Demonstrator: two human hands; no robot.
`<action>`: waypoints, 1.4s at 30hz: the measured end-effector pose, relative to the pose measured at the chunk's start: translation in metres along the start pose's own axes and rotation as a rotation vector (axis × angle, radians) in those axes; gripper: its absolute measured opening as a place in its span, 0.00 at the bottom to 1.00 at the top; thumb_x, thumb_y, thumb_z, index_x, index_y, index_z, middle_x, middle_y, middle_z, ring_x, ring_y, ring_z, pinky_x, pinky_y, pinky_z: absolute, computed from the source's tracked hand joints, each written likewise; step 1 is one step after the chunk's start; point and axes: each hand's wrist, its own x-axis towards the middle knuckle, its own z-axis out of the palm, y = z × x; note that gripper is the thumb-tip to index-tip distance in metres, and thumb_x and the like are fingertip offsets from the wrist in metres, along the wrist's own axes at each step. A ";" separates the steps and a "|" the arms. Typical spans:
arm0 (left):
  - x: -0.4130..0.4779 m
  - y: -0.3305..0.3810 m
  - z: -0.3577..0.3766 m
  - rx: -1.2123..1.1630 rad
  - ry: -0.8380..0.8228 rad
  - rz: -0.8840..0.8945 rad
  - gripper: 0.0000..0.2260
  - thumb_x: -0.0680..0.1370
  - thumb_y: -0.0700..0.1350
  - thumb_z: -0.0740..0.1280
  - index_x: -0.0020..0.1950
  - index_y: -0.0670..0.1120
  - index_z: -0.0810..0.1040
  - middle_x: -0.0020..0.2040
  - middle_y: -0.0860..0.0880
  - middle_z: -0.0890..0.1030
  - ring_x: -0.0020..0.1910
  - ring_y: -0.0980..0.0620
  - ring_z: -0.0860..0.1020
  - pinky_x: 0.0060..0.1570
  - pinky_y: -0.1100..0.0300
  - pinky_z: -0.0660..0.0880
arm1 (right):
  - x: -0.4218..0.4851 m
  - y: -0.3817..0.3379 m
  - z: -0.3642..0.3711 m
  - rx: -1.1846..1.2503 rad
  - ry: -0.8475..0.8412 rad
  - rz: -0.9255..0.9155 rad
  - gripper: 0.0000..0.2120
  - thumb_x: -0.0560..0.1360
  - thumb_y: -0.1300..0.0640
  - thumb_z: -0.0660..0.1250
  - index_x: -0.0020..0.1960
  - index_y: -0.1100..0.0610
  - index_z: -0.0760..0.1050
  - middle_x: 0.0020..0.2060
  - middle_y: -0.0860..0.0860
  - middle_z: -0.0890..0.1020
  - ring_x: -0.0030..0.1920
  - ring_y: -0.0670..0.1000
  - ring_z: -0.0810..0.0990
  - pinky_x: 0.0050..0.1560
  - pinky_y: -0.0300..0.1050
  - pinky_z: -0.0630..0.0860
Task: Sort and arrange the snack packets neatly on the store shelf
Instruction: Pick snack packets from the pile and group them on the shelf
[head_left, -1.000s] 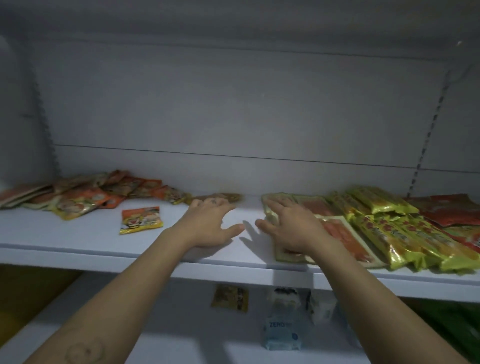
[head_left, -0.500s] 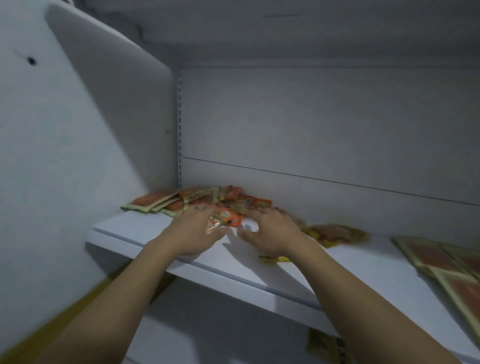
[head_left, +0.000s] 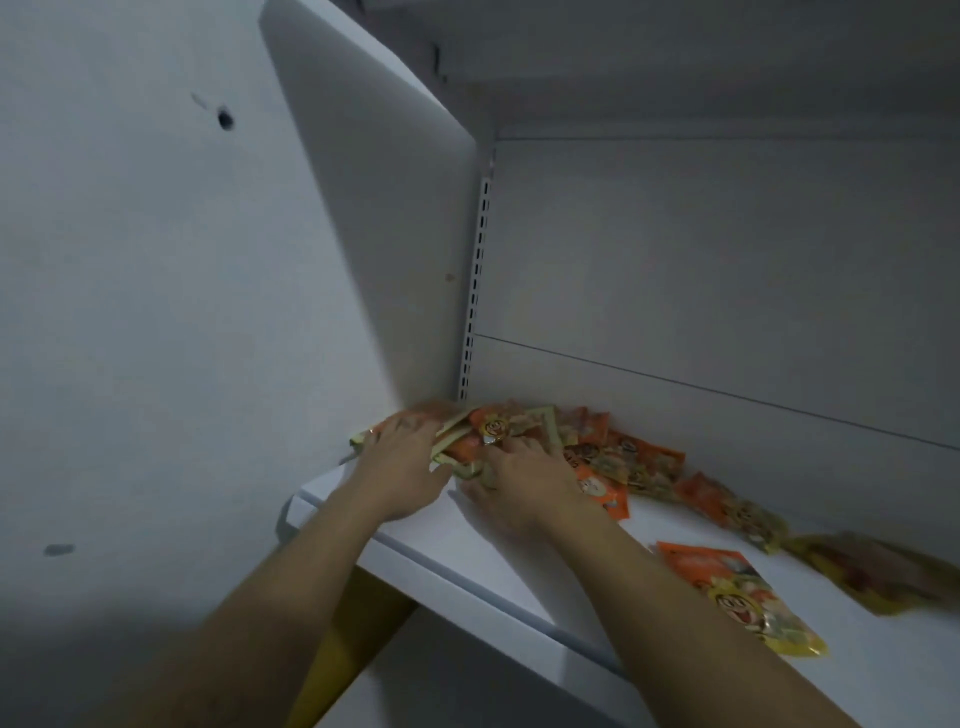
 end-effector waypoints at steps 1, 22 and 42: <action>0.008 0.000 0.002 -0.002 0.017 -0.015 0.27 0.79 0.57 0.63 0.76 0.51 0.63 0.75 0.47 0.66 0.74 0.45 0.60 0.70 0.48 0.59 | 0.002 0.000 0.003 0.001 -0.002 0.003 0.28 0.79 0.35 0.53 0.70 0.52 0.70 0.67 0.55 0.73 0.69 0.57 0.68 0.72 0.60 0.53; 0.037 -0.001 0.040 0.133 0.033 0.115 0.16 0.83 0.58 0.54 0.68 0.62 0.75 0.60 0.49 0.76 0.61 0.47 0.69 0.57 0.51 0.63 | 0.020 0.021 0.016 0.017 -0.091 0.252 0.20 0.80 0.50 0.57 0.68 0.57 0.71 0.67 0.55 0.72 0.68 0.58 0.68 0.67 0.53 0.64; 0.038 0.015 0.030 -0.142 -0.184 -0.135 0.39 0.68 0.76 0.55 0.76 0.60 0.59 0.67 0.52 0.76 0.68 0.45 0.72 0.67 0.45 0.61 | 0.015 0.056 0.008 0.100 0.053 0.618 0.32 0.78 0.37 0.60 0.74 0.54 0.64 0.73 0.63 0.65 0.74 0.63 0.60 0.73 0.61 0.55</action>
